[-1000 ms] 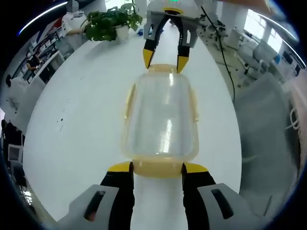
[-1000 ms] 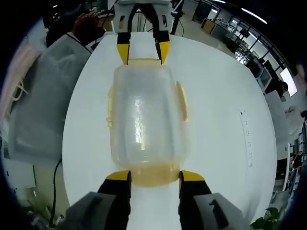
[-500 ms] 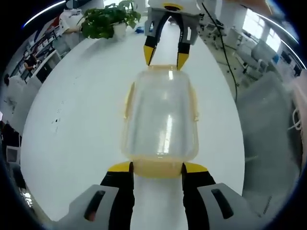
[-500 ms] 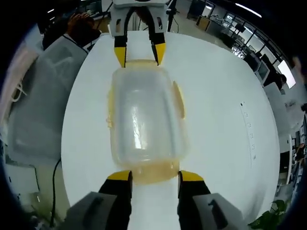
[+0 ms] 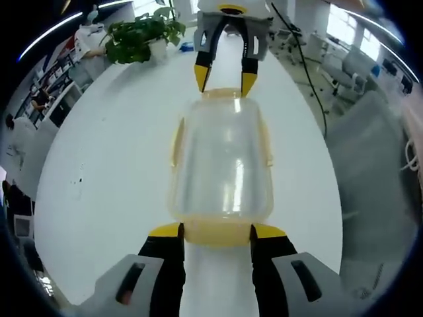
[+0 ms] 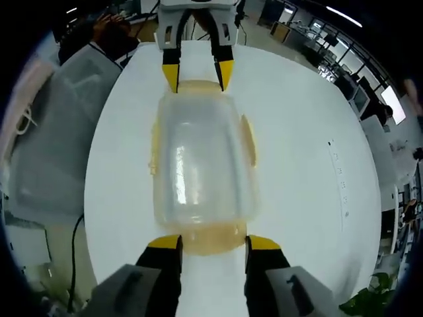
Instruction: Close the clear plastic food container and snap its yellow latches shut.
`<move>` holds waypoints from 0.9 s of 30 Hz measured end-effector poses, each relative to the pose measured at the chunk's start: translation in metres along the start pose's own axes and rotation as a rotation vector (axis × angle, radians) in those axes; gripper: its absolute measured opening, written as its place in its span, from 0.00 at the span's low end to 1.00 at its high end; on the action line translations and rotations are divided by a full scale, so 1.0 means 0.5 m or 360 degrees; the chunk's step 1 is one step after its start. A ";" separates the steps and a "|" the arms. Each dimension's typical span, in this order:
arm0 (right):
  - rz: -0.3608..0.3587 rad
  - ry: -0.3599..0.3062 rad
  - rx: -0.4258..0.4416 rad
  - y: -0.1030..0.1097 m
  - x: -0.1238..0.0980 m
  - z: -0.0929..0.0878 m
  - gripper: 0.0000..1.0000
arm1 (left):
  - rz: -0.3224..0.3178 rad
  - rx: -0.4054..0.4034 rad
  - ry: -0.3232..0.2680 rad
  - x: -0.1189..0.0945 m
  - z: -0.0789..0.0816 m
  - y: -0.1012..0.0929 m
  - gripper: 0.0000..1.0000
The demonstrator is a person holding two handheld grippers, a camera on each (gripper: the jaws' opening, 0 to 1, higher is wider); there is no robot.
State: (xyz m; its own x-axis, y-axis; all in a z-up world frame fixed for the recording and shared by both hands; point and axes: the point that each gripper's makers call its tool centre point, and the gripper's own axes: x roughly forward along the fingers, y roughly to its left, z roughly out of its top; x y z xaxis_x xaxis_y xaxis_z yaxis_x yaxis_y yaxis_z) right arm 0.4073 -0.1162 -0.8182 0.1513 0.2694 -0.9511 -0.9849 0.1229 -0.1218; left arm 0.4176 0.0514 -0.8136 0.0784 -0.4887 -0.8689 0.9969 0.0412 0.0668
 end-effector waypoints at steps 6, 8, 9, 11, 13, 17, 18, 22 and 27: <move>-0.0016 0.0003 0.0004 0.002 0.009 -0.002 0.35 | 0.0005 -0.0033 0.0011 0.005 -0.006 0.000 0.37; -0.0021 -0.0004 0.0009 0.003 0.010 -0.003 0.35 | 0.0010 -0.0049 0.0011 0.008 -0.010 0.000 0.37; -0.0037 -0.0025 0.0020 0.000 0.010 0.001 0.35 | 0.0016 -0.0060 0.0018 0.011 -0.014 0.000 0.37; -0.0039 -0.0038 0.0038 0.001 0.011 0.003 0.35 | 0.0020 -0.0080 0.0040 0.014 -0.027 -0.001 0.32; -0.0025 -0.0039 0.0055 0.004 0.015 0.001 0.35 | 0.0015 -0.0139 0.0009 0.013 -0.026 -0.004 0.22; -0.0018 -0.0044 0.0050 0.007 0.019 0.001 0.35 | 0.0034 -0.0178 -0.0002 0.011 -0.030 0.001 0.27; -0.0018 -0.0046 0.0052 0.007 0.019 0.002 0.35 | 0.0015 -0.0187 0.0010 0.010 -0.034 -0.002 0.29; -0.0014 -0.0032 0.0069 0.008 0.011 -0.007 0.35 | 0.0002 -0.0215 0.0031 -0.004 -0.048 0.001 0.31; -0.0049 -0.0034 0.0166 0.001 -0.007 -0.020 0.35 | 0.0042 -0.0442 -0.0078 -0.032 -0.042 0.024 0.32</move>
State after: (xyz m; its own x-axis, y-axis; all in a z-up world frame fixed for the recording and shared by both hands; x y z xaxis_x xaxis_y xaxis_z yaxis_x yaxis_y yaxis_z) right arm 0.4054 -0.1264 -0.8179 0.1843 0.2841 -0.9409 -0.9658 0.2299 -0.1198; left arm 0.4283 0.0782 -0.8093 0.1113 -0.5254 -0.8435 0.9560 0.2883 -0.0534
